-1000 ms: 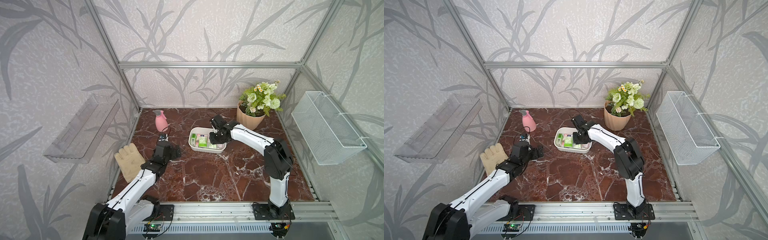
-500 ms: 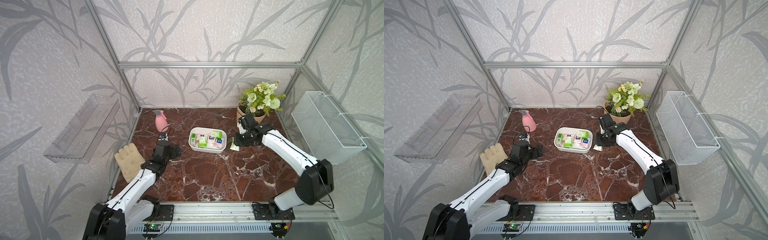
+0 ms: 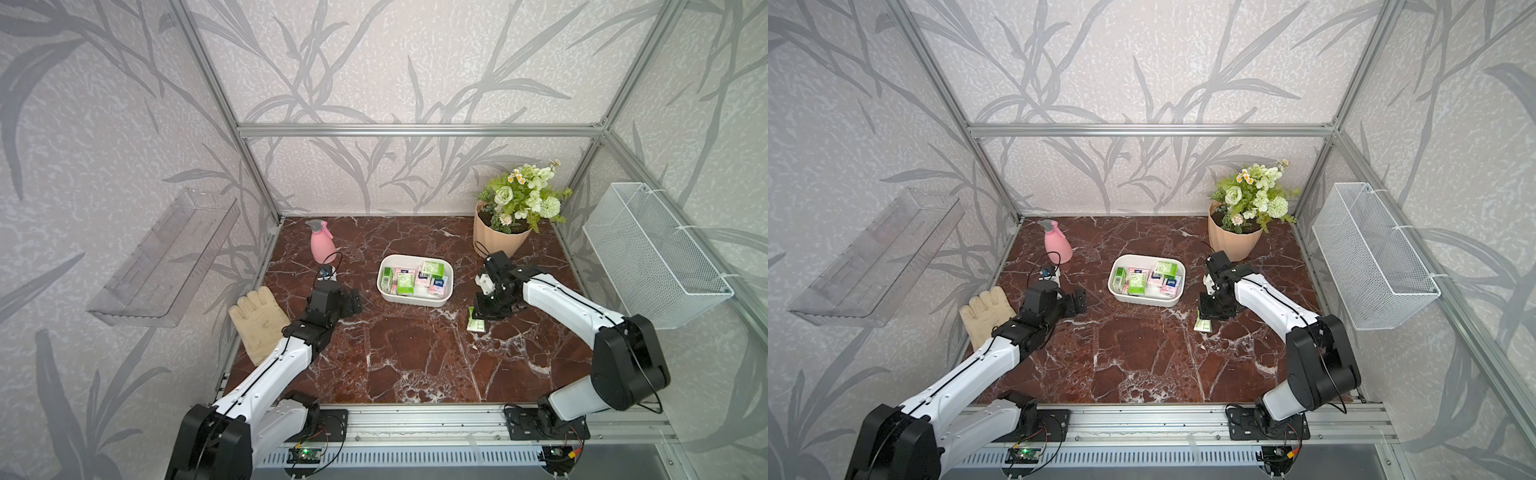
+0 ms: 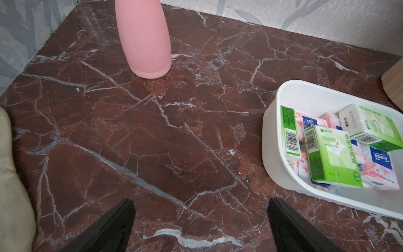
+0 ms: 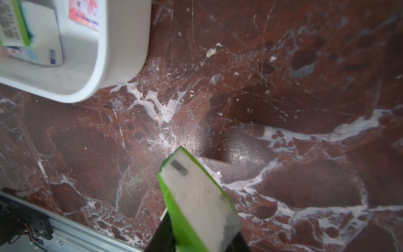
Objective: Take the pocket tissues out of the storage box
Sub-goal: Place the pocket tissues at the center of the board.
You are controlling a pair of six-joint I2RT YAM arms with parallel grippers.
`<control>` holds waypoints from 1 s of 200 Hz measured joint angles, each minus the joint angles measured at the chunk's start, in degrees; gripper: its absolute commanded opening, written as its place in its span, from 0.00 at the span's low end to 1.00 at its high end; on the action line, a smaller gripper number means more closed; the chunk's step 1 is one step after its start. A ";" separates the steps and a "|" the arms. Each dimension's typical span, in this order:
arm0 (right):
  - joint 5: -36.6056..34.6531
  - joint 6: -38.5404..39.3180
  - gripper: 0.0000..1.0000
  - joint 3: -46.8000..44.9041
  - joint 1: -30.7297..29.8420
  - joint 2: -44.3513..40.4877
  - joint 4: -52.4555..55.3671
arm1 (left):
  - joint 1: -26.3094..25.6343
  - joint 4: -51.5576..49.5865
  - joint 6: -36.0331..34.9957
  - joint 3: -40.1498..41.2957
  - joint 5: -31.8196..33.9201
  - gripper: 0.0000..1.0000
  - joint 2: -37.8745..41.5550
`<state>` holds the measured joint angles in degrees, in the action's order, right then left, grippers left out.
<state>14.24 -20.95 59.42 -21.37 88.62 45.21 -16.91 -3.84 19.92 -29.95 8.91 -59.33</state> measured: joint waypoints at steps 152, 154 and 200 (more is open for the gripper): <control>-0.46 3.10 0.70 2.84 0.37 9.68 -4.24 | 0.13 0.94 0.09 -2.91 -0.42 1.00 -3.87; -0.68 3.10 0.71 3.10 0.37 9.68 -4.02 | 0.13 0.94 0.09 -2.95 -0.42 1.00 -3.87; -4.44 2.03 0.74 9.25 -0.26 6.01 0.26 | 0.13 0.96 0.48 -3.34 -0.31 1.00 -3.82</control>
<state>9.80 -18.92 68.66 -21.63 94.63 45.47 -16.78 -2.87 20.40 -33.30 8.60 -63.16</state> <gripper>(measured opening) 0.734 0.999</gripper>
